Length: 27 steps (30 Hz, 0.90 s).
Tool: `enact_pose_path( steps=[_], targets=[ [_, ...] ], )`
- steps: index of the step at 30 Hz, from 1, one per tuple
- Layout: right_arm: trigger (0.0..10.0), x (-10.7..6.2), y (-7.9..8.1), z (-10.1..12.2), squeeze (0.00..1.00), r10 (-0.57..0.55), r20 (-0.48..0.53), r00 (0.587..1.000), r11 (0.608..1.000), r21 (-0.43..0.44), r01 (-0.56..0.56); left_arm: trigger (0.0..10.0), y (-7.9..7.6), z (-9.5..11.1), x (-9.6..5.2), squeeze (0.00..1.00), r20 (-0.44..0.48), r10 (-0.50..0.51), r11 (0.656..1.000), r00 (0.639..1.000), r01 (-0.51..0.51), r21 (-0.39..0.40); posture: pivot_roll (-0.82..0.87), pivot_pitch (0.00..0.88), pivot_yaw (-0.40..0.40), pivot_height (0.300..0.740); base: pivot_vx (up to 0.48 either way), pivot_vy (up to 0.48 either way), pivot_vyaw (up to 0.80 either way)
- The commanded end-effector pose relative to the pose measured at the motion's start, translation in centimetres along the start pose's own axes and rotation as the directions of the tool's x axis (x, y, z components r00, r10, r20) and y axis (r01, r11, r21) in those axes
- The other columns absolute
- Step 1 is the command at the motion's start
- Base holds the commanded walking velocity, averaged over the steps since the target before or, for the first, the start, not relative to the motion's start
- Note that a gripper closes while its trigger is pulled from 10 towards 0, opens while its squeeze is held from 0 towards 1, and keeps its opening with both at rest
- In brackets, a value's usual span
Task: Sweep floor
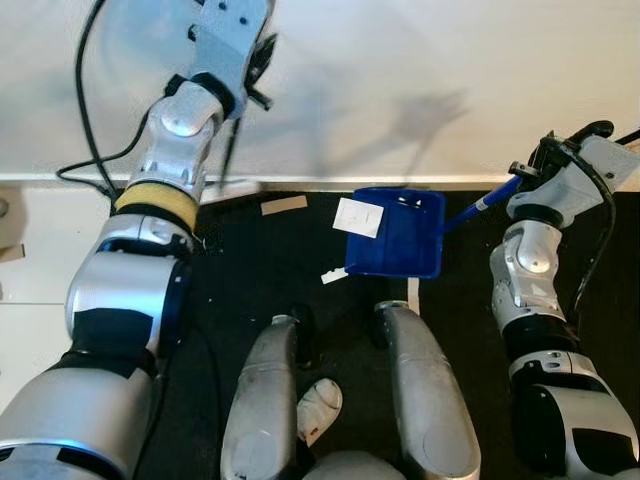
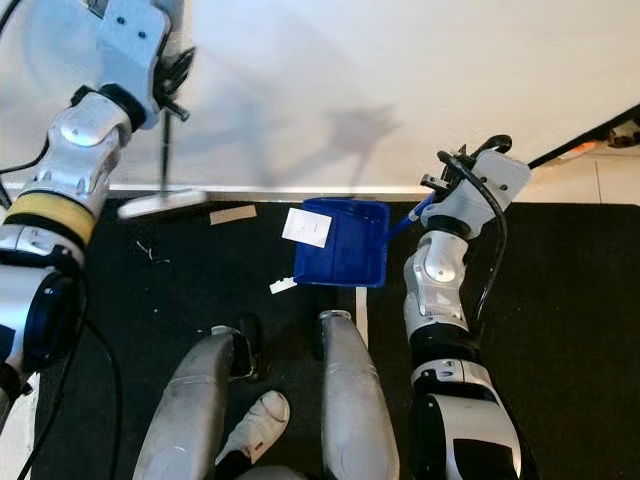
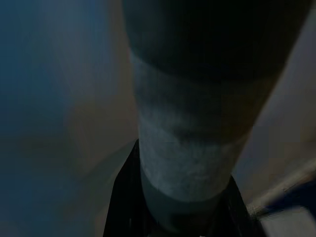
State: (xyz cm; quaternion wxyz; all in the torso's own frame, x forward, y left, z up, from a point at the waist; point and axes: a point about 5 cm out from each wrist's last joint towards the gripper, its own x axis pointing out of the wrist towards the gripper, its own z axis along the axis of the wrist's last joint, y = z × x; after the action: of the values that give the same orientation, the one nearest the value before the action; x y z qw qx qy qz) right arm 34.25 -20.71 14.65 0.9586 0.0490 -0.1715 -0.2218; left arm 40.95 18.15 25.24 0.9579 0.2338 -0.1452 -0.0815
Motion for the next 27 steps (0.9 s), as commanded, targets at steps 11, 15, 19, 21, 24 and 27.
enact_pose_path(
  steps=[11,15,19,21,24,27],
  targets=[
    [10.0,-2.7,2.0,-2.3,0.0,0.056,-0.134,0.989,0.998,0.05,-0.05,10.0,-1.3,-5.3,-2.3,0.0,-0.218,0.251,0.959,0.943,-0.274,-0.08,-0.13,0.549,-0.024,0.74,0.0,0.0,0.0],
    [10.0,-3.6,4.3,-2.1,0.0,0.104,-0.145,0.984,0.987,0.133,-0.085,10.0,-3.3,-5.2,-1.9,0.0,-0.253,0.261,0.931,0.931,-0.313,-0.189,-0.13,0.545,-0.03,0.74,0.0,0.0,0.0],
    [10.0,-4.1,5.9,-2.0,0.0,0.13,-0.159,0.979,0.976,0.193,-0.098,10.0,-5.7,-4.6,-1.4,0.0,-0.268,0.25,0.904,0.93,-0.324,-0.281,-0.13,0.547,-0.031,0.74,0.0,0.0,0.0],
    [10.0,-4.3,6.5,-2.0,0.0,0.134,-0.169,0.976,0.972,0.215,-0.096,10.0,-6.9,-4.1,-1.2,0.0,-0.269,0.24,0.885,0.933,-0.324,-0.334,-0.14,0.546,-0.032,0.74,0.0,0.0,0.0],
    [10.0,-4.6,7.3,-1.9,0.0,0.14,-0.188,0.972,0.963,0.256,-0.089,10.0,-8.9,-2.7,-0.5,0.0,-0.259,0.23,0.848,0.938,-0.324,-0.42,-0.14,0.541,-0.035,0.74,0.0,0.0,0.0],
    [10.0,-4.8,7.6,-2.1,0.0,0.144,-0.209,0.967,0.955,0.286,-0.08,10.0,-10.0,-1.2,0.2,0.0,-0.238,0.226,0.816,0.945,-0.317,-0.483,-0.13,0.535,-0.037,0.74,0.0,0.0,0.0]
  ],
)
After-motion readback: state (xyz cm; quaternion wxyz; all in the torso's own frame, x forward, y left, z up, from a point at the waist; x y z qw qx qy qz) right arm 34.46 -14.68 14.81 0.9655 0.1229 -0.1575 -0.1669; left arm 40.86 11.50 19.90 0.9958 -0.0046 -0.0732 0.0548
